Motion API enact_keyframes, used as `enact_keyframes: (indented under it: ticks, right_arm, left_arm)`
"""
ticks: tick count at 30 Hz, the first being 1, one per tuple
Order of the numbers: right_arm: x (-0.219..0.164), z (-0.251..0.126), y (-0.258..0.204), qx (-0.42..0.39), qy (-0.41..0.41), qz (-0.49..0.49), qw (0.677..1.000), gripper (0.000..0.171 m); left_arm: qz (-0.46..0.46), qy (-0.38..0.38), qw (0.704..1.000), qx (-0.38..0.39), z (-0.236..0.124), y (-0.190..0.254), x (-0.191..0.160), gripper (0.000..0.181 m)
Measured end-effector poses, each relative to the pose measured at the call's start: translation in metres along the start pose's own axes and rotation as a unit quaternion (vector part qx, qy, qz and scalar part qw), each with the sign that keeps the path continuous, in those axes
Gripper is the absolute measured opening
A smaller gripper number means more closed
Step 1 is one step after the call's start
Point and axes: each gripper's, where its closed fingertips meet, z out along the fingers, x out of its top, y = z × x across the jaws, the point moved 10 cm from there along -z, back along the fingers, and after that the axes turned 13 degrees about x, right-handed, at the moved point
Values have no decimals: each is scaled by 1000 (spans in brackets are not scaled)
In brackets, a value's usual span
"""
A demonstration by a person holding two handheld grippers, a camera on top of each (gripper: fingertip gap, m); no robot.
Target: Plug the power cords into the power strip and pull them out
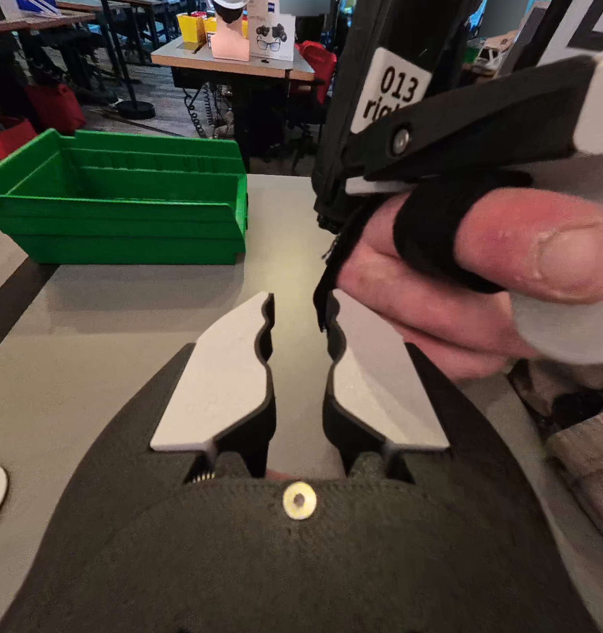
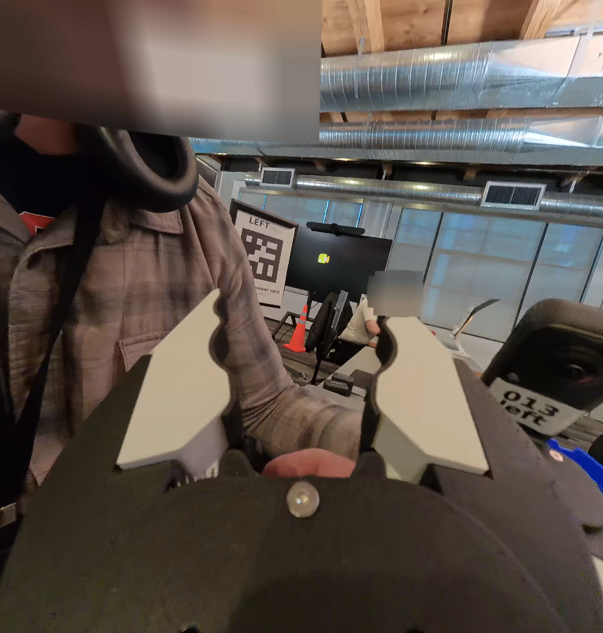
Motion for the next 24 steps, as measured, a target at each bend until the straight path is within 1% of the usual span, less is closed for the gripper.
enact_keyframes:
  ticks: [1,2,4,6,8,9,11,12,15,16,17,18,20,21,23,24]
  right_arm:
    - [0,4,-1,2,-4,-6,1000,89]
    - [0,7,-3,7,-12,-12,1000,89]
    - [2,12,-4,8,7,-25,1000,95]
    - [5,19,-8,23,22,-38,999,88]
    - [11,23,-13,40,68,-52,996,76]
    - [13,25,-15,47,89,-57,993,72]
    - [18,26,-20,63,107,-59,990,49]
    - [22,23,-21,74,114,-59,989,37]
    - [32,6,-24,98,141,-59,983,25]
    - [34,0,-24,85,141,-64,984,25]
    - [36,-6,-23,70,140,-68,985,22]
    - [37,-14,-21,47,138,-73,987,23]
    - [36,-30,-16,2,127,-74,989,18]
    - [34,-38,-12,-29,120,-72,990,11]
    - [25,-58,-2,-109,107,-67,986,8]
    - [19,-67,2,-140,107,-62,982,3]
  left_arm:
    - [-6,2,1000,-5,2,2,1,25]
    - [-12,7,1000,-10,3,3,1,25]
    - [-8,17,1000,-14,5,5,1,25]
    - [-36,29,998,-44,8,6,-1,25]
    - [-59,36,995,-74,12,8,-2,30]
    - [-55,35,994,-82,14,11,-2,30]
    - [-53,51,993,-94,13,13,-1,31]
    - [-51,63,993,-87,11,11,0,34]
    - [-23,74,996,-34,5,7,7,42]
    - [-12,79,997,-7,0,4,9,51]
    - [-11,80,997,16,-5,0,11,48]
    - [-12,87,995,39,-12,-6,13,49]
    - [-29,122,991,51,-29,-17,16,54]
    - [-42,136,989,51,-37,-22,18,54]
    - [-49,165,983,64,-50,-28,21,46]
    - [-45,169,982,71,-55,-30,22,39]
